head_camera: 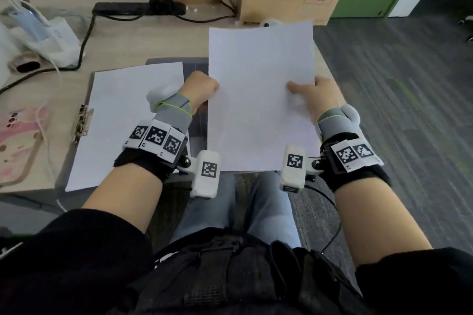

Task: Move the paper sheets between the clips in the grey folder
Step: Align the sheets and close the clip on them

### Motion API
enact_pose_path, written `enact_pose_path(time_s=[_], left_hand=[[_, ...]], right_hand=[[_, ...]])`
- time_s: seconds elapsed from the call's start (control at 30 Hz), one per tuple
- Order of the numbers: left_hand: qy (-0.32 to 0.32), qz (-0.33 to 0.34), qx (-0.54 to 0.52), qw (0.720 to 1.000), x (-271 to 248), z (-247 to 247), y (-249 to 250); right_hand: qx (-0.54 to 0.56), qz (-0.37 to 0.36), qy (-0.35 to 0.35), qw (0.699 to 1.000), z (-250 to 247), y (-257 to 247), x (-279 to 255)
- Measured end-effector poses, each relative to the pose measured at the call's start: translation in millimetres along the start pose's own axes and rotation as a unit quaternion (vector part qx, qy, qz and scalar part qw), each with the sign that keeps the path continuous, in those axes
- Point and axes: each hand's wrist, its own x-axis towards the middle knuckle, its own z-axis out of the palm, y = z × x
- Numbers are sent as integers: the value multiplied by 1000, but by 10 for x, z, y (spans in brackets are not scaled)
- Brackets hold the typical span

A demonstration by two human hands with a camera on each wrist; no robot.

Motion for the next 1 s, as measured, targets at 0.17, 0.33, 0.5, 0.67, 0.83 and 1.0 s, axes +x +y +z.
enact_pose_path(time_s=[0.17, 0.33, 0.5, 0.67, 0.83, 1.0], left_hand=[[-82, -100, 113, 985, 96, -65, -214], [-18, -101, 174, 979, 294, -88, -161], [117, 70, 167, 977, 576, -73, -11], [69, 115, 121, 983, 822, 137, 225], [11, 143, 83, 986, 910, 318, 262], [-120, 173, 148, 966, 1026, 484, 248]], right_hand=[[-115, 76, -36, 990, 76, 230, 139], [-184, 126, -63, 973, 49, 193, 262], [-204, 115, -76, 969, 44, 147, 351], [-189, 103, -91, 972, 37, 192, 377], [-175, 98, -85, 976, 43, 238, 412], [-164, 99, -83, 978, 42, 260, 442]])
